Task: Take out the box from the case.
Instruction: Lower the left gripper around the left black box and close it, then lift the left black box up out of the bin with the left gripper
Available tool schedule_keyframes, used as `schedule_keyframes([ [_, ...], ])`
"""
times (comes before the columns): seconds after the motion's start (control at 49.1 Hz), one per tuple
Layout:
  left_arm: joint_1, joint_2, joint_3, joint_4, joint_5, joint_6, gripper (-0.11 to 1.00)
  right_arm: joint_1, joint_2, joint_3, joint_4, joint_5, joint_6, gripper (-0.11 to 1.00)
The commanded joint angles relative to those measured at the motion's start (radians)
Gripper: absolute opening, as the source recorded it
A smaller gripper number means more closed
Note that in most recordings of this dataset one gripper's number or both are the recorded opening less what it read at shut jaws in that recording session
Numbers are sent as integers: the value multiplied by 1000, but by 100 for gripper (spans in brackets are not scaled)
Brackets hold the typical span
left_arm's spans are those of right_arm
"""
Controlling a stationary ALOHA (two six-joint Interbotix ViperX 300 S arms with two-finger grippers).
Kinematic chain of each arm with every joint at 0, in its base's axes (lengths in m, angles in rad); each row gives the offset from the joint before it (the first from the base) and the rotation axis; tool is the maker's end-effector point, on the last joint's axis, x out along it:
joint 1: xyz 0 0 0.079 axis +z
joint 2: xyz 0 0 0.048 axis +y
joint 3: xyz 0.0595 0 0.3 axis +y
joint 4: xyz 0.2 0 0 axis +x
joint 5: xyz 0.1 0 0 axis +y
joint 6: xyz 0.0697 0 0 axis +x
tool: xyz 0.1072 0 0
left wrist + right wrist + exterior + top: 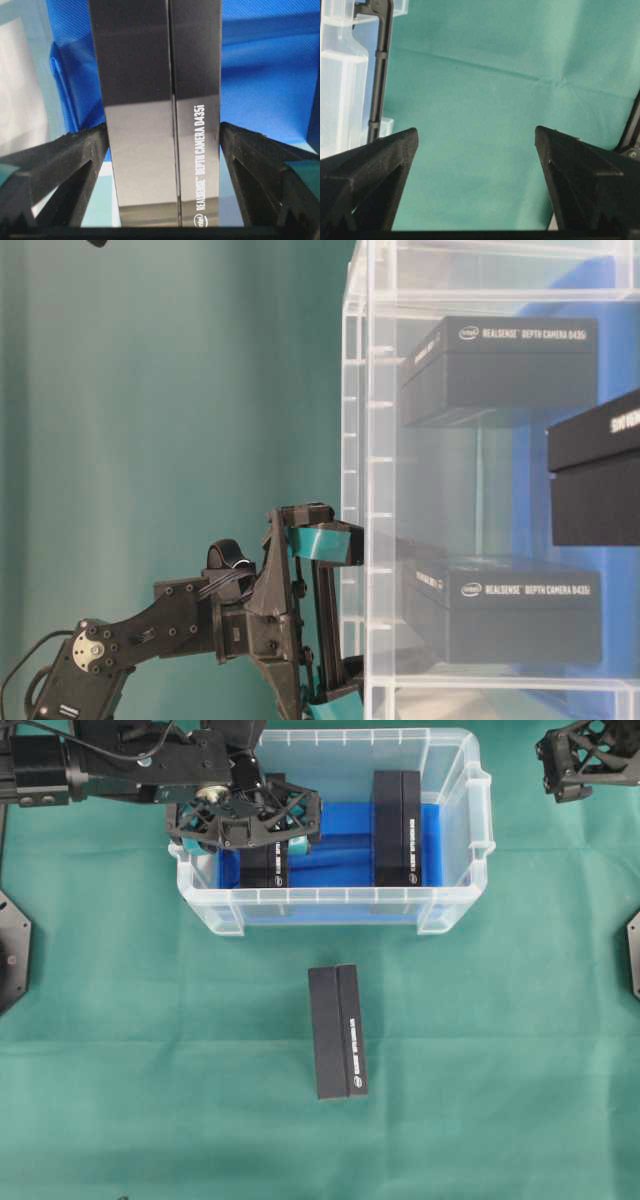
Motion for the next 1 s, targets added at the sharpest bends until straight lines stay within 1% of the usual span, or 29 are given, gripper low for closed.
schedule_keyframes([
  [0.0, -2, -15, -5, -9, 8, 8, 92, -2, -14, -11, -2, -5, -2, 91],
  [0.041, -5, -17, -5, -14, 9, 6, 84, -2, -14, -11, -3, -5, -2, 91],
  [0.122, -11, -20, -5, -15, 5, 2, 62, -2, -12, -11, -2, -5, -2, 91],
  [0.142, -11, -20, -5, -15, 5, 0, 60, -2, -14, -11, -2, -5, -2, 91],
  [0.733, -15, -43, -17, -17, 15, -8, 61, 2, -14, -11, 3, -3, -2, 91],
  [0.977, -37, -69, -83, -28, 80, -8, 61, 2, -14, -11, 3, -5, -3, 91],
])
